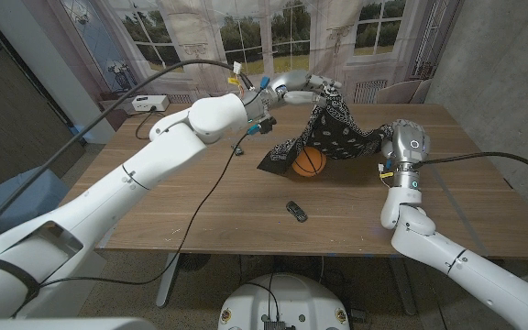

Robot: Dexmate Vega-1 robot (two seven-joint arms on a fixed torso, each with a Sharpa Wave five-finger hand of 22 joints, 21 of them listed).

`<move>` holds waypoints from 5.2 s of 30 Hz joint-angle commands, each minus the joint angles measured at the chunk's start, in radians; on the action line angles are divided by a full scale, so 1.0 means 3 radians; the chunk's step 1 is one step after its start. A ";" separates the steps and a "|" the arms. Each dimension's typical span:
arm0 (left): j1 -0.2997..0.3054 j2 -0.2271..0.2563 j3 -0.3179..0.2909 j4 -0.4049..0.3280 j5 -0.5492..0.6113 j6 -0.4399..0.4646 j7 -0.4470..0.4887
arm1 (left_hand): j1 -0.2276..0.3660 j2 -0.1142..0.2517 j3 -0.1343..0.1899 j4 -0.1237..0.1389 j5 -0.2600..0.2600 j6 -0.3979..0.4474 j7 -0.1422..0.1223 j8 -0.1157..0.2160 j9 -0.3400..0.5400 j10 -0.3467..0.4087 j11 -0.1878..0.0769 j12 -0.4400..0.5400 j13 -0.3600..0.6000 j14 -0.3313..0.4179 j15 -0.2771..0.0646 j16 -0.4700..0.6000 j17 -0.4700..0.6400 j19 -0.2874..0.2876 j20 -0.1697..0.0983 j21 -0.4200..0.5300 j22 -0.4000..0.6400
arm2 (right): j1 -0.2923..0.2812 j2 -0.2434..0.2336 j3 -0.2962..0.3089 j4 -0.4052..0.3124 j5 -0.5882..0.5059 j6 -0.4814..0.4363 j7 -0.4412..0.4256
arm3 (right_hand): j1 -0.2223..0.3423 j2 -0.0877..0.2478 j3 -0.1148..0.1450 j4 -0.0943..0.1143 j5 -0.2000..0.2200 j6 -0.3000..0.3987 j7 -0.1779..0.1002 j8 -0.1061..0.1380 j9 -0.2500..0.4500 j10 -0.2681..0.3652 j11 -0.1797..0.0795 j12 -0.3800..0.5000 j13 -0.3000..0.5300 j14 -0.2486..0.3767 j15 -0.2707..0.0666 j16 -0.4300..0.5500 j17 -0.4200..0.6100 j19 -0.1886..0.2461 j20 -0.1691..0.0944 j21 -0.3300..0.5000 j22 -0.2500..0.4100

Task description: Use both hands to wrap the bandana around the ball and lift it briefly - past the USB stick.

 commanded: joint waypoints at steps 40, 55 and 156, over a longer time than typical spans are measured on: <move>-0.0437 0.0551 0.0339 -0.0954 0.0604 0.1763 -0.0404 | -0.1085 -0.0048 -0.1308 0.0244 -0.1572 -0.2489 -0.0467 -0.1906 -0.1116 -0.0812 0.0321 0.0074 0.0026 -0.0234 0.0300 0.0090 -0.0030 -0.0352 0.0214 -0.0058 0.0035 | -0.0468 -0.0773 0.0445 -0.0638 0.0533 0.0765 0.1239 | -0.1827 -0.0735 -0.1145 0.0567 0.0461 -0.2129 -0.0082 -0.1054 -0.0242 -0.1597 0.0498 -0.0581 -0.0259 -0.1363 0.0222 -0.0490 -0.0306 -0.0919 0.0587 -0.0441 -0.0083; -0.0443 0.0432 0.0693 -0.0914 0.1019 0.2412 -0.0022 | -0.1133 -0.0005 -0.1344 0.0232 -0.1612 -0.2874 -0.0482 -0.2029 -0.1252 -0.0968 0.0324 0.0009 -0.0017 -0.0280 0.0257 0.0034 -0.0046 -0.0337 0.0221 -0.0052 0.0031 | -0.0447 -0.0515 0.0546 -0.0354 0.0471 0.1444 0.0565 | -0.1905 -0.0633 -0.1207 0.0613 0.0442 -0.2297 -0.0224 -0.1003 -0.0255 -0.1725 0.0463 -0.0528 -0.0349 -0.1695 0.0211 -0.0512 -0.0496 -0.1404 0.0646 -0.0610 -0.0118; -0.1963 -0.1135 0.2226 0.2204 0.1629 0.1380 -0.1997 | -0.0826 -0.0375 -0.1962 0.0074 -0.1001 -0.3293 -0.0552 -0.2031 -0.1341 -0.1180 0.0333 -0.0007 -0.0119 -0.0051 0.0287 0.0057 -0.0047 0.0133 0.0294 0.0009 -0.0012 | 0.0009 -0.0114 0.0505 0.0669 0.0567 0.2946 0.0391 | -0.2145 -0.0343 -0.1222 0.0643 0.0339 -0.1719 -0.0188 -0.0937 -0.0274 -0.1094 0.0451 -0.0405 -0.0468 -0.1099 0.0117 -0.0344 -0.0845 -0.1040 0.0630 -0.0488 -0.0121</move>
